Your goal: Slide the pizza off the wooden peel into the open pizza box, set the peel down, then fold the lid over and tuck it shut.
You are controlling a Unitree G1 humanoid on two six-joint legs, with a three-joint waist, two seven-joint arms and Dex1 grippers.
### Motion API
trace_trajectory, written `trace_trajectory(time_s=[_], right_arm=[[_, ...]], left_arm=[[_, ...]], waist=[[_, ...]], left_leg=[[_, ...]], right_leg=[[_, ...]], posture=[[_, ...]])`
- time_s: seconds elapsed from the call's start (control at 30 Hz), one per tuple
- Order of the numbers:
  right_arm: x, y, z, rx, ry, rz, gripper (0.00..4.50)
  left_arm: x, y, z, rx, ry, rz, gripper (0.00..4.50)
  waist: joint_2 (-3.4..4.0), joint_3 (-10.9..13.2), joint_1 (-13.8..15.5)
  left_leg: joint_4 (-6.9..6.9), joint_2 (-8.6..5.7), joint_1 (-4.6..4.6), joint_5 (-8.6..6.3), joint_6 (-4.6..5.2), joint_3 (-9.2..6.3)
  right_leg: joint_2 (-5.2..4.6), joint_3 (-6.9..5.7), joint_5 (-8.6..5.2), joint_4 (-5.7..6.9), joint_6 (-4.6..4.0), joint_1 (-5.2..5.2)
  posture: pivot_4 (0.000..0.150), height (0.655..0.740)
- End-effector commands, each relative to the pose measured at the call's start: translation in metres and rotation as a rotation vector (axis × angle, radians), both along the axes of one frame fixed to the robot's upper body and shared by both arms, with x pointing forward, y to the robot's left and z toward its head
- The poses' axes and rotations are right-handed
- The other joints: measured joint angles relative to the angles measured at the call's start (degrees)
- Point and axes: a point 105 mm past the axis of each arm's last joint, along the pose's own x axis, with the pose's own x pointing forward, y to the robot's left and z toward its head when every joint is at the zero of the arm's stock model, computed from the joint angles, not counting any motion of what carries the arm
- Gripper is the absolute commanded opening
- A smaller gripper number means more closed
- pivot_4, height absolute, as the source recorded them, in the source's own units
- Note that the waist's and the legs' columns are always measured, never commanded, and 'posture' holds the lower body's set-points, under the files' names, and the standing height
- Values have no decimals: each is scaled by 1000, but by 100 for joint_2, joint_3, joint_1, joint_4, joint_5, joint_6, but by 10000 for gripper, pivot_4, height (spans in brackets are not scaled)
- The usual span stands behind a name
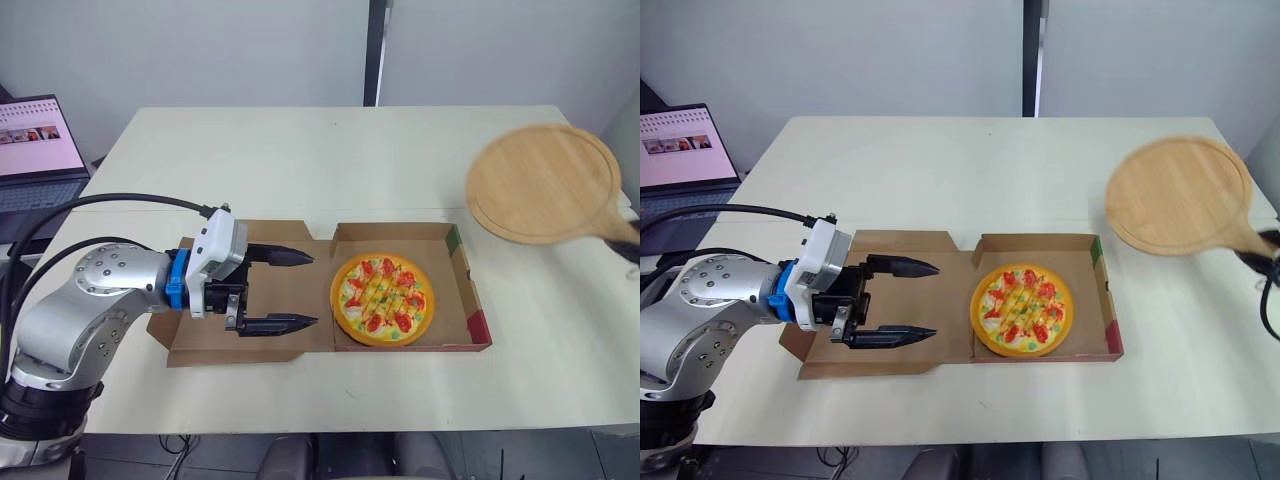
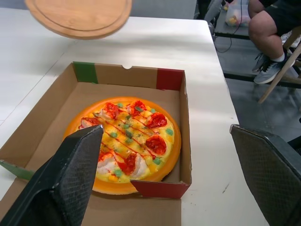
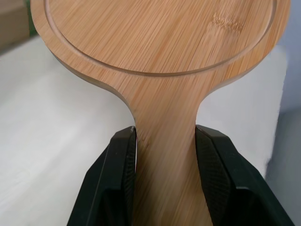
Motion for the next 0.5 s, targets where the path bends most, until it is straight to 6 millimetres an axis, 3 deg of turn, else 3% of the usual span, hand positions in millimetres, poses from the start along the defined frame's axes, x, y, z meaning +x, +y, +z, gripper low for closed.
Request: trace_trajectory(time_s=[0.03,0.1,0.5], right_arm=[[-11,-3,15,56,-105,-75,15767],[-16,-5,0,132,-88,-129,15767],[-23,-4,-44,321,-22,-316,15767]], left_arm=[[1,-3,7,-19,-32,-22,45000],[4,-6,8,-32,-39,-25,45000],[5,-23,16,-109,-44,-74,45000]], waist=[[7,-3,-33],[7,-4,-56],[8,-5,-44]], left_leg=[[4,0,2,0,0,2],[4,2,9,0,0,7],[32,-1,8,0,0,1]], right_leg=[[0,2,0,3,0,0],[1,6,-1,12,-1,2],[3,8,-2,48,-2,1]], posture=[[1500,7400],[1500,7400],[1500,7400]])
